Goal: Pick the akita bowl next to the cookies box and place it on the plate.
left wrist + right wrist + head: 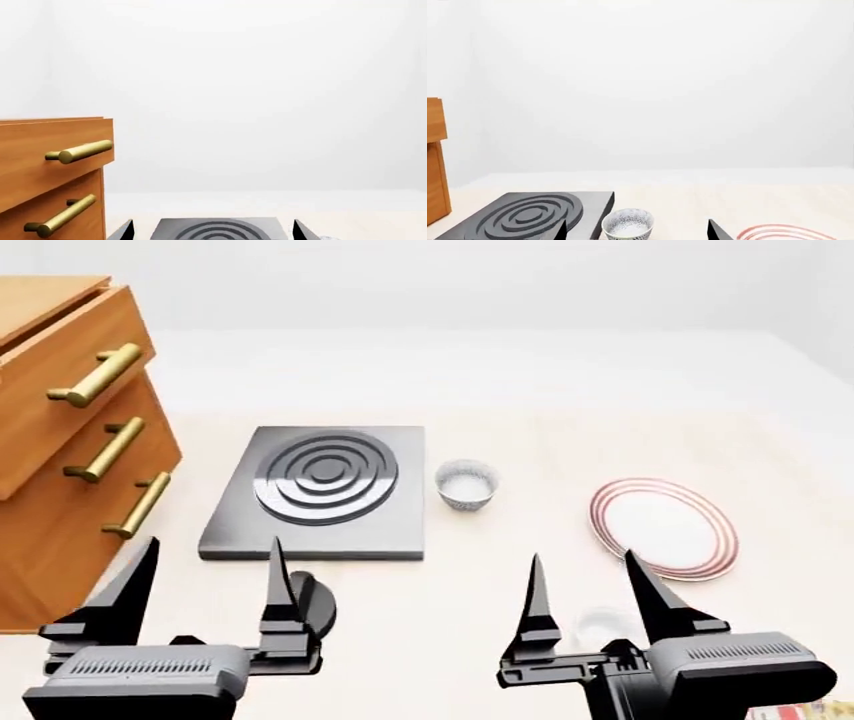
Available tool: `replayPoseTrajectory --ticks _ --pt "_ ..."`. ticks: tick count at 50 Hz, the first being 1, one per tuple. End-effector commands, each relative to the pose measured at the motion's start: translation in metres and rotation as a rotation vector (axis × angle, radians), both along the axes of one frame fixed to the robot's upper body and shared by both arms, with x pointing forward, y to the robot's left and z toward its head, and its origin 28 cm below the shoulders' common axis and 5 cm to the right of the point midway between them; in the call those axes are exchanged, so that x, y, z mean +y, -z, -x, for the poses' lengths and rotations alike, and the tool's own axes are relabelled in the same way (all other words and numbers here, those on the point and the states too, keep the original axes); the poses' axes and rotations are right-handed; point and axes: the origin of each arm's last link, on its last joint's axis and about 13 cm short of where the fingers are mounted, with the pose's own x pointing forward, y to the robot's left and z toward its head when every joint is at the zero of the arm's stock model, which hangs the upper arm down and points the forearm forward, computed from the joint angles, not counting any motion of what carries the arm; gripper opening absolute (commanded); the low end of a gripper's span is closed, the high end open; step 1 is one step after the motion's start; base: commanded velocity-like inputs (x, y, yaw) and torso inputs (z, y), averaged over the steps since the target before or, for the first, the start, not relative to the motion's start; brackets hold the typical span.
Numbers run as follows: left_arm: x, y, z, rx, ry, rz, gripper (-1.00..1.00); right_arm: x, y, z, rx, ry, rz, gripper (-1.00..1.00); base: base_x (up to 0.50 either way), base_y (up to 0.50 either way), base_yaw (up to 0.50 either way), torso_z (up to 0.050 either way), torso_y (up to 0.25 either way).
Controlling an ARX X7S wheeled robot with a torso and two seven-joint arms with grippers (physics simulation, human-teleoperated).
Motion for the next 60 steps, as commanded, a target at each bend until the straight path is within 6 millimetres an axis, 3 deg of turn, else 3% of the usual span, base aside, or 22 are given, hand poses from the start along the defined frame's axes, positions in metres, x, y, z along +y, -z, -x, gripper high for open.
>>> replayPoseTrajectory --ticks 1,60 --pt "-0.0005 0.0001 0.0002 0.000 0.004 0.001 1.00 -0.0002 -0.0003 0.0002 -0.002 -0.007 0.001 1.00 0.00 -0.50 0.00 0.000 0.000" --pt "-0.0021 -0.0022 0.0021 -0.002 0.012 -0.002 1.00 0.0003 0.0001 0.0007 -0.004 -0.010 -0.008 1.00 0.00 -0.50 0.00 0.000 0.000"
